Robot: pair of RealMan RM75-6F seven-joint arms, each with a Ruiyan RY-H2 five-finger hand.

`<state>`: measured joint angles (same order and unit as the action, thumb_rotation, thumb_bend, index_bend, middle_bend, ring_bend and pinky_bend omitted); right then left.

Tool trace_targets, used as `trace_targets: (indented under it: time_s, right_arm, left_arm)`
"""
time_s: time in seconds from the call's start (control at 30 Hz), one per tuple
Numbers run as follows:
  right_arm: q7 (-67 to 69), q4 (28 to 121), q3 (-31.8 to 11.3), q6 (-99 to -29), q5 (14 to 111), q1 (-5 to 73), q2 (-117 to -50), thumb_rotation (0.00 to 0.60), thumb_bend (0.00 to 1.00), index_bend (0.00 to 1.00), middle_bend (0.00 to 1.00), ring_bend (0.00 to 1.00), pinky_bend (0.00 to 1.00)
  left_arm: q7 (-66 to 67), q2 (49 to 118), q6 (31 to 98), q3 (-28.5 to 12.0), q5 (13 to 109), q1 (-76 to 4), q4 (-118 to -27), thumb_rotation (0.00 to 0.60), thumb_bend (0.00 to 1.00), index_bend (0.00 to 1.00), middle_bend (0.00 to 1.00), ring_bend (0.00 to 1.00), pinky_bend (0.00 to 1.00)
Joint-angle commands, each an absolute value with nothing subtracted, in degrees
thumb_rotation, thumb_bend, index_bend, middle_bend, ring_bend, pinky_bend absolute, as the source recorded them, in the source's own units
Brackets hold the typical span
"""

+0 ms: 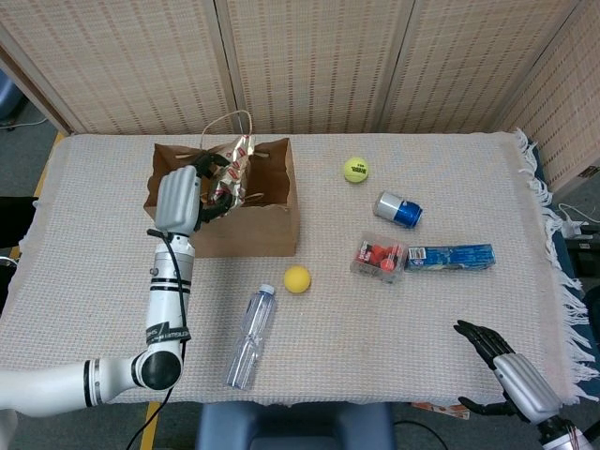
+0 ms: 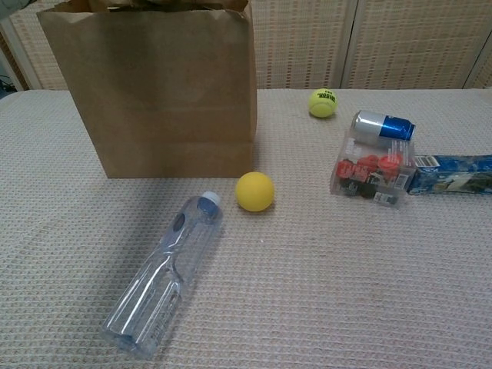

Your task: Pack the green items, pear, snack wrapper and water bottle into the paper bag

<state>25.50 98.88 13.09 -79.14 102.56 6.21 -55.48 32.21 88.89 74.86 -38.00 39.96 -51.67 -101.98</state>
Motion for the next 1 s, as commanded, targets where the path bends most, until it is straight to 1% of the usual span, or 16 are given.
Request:
trace_targets:
  time_s: [0.03,0.07,0.1,0.13,0.2,0.43,0.63,0.73,0.83,0.87,0.9,0.97,1.0]
  right_arm:
    - [25.55,98.89,13.13,-79.15,102.59,6.21,-55.43,0.600,0.08,0.00,0.00,0.00,0.00]
    - [25.56,98.88,13.13,-79.16,102.60,6.20,-55.42,0.600,0.08,0.00,0.00,0.00,0.00]
    - [25.60,98.88,13.15,-79.20,102.64,6.19,-55.40,0.600,0.08,0.00,0.00,0.00,0.00]
    - [25.58,98.86,13.16,-79.24,102.72,6.19,-55.39,0.600,0.08,0.00,0.00,0.00,0.00]
    - [25.44,98.86,13.18,-79.24,102.81,6.19,-55.38,0.600,0.08,0.00,0.00,0.00,0.00]
    - [25.02,98.78,13.13,-79.40,102.80,6.04,-55.47,0.600,0.08,0.00,0.00,0.00,0.00]
    - [24.71,98.74,13.06,-79.33,102.67,5.99,-55.56,0.600,0.08,0.00,0.00,0.00,0.00]
    - [24.68,98.62,13.05,-79.48,102.68,5.89,-55.61,0.600,0.08,0.00,0.00,0.00,0.00]
    - [24.76,98.54,12.99,-79.67,102.66,5.81,-55.65,0.600,0.08,0.00,0.00,0.00,0.00]
    - [24.80,98.46,12.99,-79.73,102.67,5.77,-55.71,0.600,0.08,0.00,0.00,0.00,0.00]
    - [24.82,98.36,12.97,-79.78,102.66,5.74,-55.77,0.600,0.08,0.00,0.00,0.00,0.00]
    - [24.85,98.22,13.00,-79.82,102.72,5.69,-55.85,0.600,0.08,0.00,0.00,0.00,0.00]
    - [24.82,98.30,12.99,-79.84,102.80,5.71,-55.84,0.600,0.08,0.00,0.00,0.00,0.00]
  left_arm:
    - [33.63,88.26,71.90,-35.88,38.16,-52.99,-101.33,0.600,0.48,0.36,0.26,0.26,0.47]
    - [33.69,88.16,71.71,-35.77,38.00,-53.06,-101.35,0.600,0.45,0.28,0.18,0.19,0.40]
    - [33.75,88.02,71.42,-35.59,37.75,-53.24,-101.38,0.600,0.43,0.19,0.09,0.09,0.32]
    - [33.84,87.84,71.00,-35.20,38.14,-53.76,-101.32,0.600,0.41,0.12,0.02,0.03,0.26]
    - [32.66,87.83,71.13,-34.77,39.77,-54.14,-101.02,0.600,0.39,0.06,0.00,0.00,0.22]
    - [30.00,87.01,72.61,-33.95,41.86,-54.14,-102.13,0.600,0.39,0.02,0.00,0.00,0.22]
    - [28.61,84.95,73.56,-32.74,42.55,-52.87,-104.92,0.600,0.39,0.03,0.00,0.00,0.22]
    - [27.20,83.41,74.29,-31.84,43.80,-51.36,-106.77,0.600,0.39,0.05,0.00,0.00,0.22]
    - [24.72,81.60,75.89,-30.50,46.84,-48.83,-108.80,0.600,0.44,0.13,0.01,0.03,0.26]
    - [23.86,81.04,76.69,-29.90,48.38,-47.87,-109.21,0.600,0.47,0.20,0.06,0.08,0.30]
    - [22.68,80.34,77.90,-28.98,50.54,-46.48,-109.55,0.600,0.50,0.28,0.12,0.14,0.35]
    - [20.80,79.03,79.36,-27.28,53.35,-44.08,-110.42,0.600,0.53,0.42,0.24,0.25,0.45]
    - [19.82,78.28,80.06,-26.50,54.57,-42.82,-110.93,0.600,0.54,0.48,0.30,0.30,0.49]
